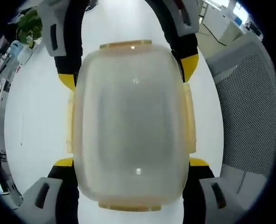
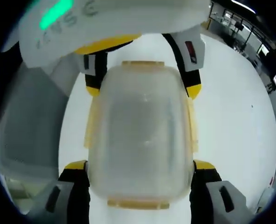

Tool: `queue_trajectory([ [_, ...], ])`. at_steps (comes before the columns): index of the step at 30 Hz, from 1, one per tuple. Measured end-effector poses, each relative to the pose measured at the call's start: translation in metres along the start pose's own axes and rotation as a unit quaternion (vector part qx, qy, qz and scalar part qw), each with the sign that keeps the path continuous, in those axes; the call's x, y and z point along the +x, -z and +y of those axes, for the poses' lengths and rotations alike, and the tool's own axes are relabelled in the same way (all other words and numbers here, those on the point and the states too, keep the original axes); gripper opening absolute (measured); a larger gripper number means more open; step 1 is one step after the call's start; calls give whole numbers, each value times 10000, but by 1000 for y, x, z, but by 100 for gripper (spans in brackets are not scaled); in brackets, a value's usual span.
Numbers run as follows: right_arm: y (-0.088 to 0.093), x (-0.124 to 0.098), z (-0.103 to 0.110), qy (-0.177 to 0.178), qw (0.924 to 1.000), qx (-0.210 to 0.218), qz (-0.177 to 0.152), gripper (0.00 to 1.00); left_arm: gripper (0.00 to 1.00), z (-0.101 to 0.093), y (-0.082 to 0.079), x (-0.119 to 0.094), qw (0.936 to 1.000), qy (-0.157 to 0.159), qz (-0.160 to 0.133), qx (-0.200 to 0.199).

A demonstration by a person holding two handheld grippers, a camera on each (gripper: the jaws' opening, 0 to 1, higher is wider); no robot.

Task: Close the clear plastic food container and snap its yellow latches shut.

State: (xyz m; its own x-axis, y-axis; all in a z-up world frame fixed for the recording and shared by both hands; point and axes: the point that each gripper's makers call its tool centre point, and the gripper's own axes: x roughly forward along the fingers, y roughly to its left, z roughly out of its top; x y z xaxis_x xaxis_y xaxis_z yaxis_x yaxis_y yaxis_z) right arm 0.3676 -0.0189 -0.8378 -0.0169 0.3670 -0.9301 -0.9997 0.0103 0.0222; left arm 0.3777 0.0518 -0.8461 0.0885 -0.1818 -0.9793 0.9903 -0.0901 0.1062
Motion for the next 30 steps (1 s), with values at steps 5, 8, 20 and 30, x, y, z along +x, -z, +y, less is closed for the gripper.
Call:
queue_trajectory([
  [5,0,1,0,-8,10000,10,70,90,95,0,0,0,10000,-10,-24,-18],
  [8,0,1,0,-9,10000,5,73,90,94,-1,1,0,10000,-23,20,-47],
  [20,-13,8,1,16,9998,2,211,90,95,-5,14,-1,9999,-23,-129,-112],
  [30,-38,18,2,36,9997,25,220,91,95,-9,39,-6,9998,-32,-157,-135],
])
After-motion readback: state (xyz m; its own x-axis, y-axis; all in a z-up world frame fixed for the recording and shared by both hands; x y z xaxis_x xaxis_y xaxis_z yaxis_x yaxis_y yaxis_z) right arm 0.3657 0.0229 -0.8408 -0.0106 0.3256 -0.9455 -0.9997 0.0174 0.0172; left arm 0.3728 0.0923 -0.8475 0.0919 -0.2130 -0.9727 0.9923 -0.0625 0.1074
